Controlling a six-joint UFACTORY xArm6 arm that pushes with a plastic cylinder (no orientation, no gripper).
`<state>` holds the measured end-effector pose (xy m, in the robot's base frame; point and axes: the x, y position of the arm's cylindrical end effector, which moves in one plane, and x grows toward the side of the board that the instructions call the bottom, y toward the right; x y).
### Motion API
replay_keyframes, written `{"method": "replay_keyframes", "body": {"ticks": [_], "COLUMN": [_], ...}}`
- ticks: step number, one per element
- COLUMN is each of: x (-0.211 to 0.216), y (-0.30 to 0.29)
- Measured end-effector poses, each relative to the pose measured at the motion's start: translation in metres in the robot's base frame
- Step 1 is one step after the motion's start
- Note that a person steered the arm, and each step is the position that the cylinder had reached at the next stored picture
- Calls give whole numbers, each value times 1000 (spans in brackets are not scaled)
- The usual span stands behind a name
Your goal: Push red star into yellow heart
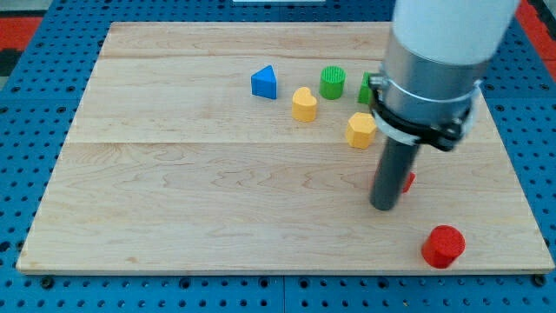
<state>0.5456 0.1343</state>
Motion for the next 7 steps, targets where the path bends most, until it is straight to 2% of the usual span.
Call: {"method": "replay_keyframes", "body": {"ticks": [1, 2, 4, 5, 6, 7], "x": [25, 10, -27, -44, -37, -62], "y": [14, 38, 33, -18, -57, -81]}}
